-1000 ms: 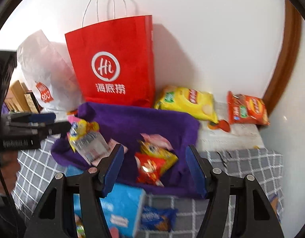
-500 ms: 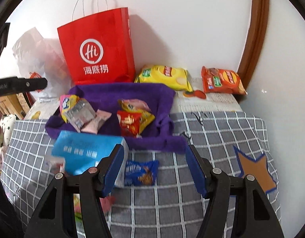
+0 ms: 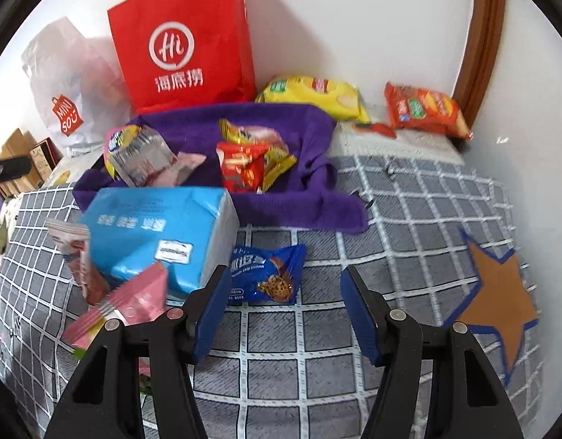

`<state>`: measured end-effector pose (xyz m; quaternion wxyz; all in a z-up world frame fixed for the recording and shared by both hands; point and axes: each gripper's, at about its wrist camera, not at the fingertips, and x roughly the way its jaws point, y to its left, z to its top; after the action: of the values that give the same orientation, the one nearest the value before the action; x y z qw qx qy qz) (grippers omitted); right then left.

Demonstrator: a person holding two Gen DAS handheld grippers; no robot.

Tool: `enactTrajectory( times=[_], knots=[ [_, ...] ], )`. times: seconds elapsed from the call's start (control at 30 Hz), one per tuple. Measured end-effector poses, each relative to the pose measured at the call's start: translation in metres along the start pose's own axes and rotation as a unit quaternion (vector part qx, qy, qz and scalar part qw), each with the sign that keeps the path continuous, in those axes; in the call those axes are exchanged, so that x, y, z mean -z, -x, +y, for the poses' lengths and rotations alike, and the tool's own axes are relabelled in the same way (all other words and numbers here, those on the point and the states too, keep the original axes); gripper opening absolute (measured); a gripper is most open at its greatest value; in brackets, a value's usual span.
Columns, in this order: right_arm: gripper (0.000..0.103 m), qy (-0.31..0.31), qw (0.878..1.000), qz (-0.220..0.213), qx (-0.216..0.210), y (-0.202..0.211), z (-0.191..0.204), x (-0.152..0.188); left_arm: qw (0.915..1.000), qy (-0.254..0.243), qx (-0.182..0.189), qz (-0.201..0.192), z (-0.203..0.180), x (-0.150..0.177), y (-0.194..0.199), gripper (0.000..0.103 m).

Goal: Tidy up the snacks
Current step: 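Pull both tools back and lower them toward the remaining snacks, then grasp the blue chocolate chip cookie packet with the right tool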

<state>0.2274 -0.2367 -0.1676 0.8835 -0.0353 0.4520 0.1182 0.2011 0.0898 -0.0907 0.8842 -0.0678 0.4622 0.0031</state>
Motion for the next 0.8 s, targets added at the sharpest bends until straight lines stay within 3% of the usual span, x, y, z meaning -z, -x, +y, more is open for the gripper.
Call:
enactTrajectory(
  times=[0.1,0.4,0.53,0.7,0.8],
  knots=[
    [0.062,-0.007,1.0,0.012,-0.005,-0.018,-0.007,0.001,0.9999,0.008,-0.003,0.008,0.007,0.008,-0.005,0.07],
    [0.061,-0.012,0.996,0.042,-0.074,-0.055,-0.011,0.004,0.9996,0.01,-0.009,0.025,0.006,0.02,-0.015,0.07],
    [0.036,0.015,0.996,0.027,-0.082,-0.051,-0.003,0.008,0.9995,0.011,-0.008,0.028,0.004,0.024,-0.015,0.07],
    [0.022,0.032,0.997,0.008,-0.063,-0.033,-0.006,0.014,0.9996,0.013,0.003,0.027,0.002,0.032,-0.011,0.07],
    [0.022,0.028,0.998,0.01,-0.058,-0.022,-0.015,0.02,0.9995,0.014,0.013,0.026,0.0,0.037,-0.009,0.07]
  ],
)
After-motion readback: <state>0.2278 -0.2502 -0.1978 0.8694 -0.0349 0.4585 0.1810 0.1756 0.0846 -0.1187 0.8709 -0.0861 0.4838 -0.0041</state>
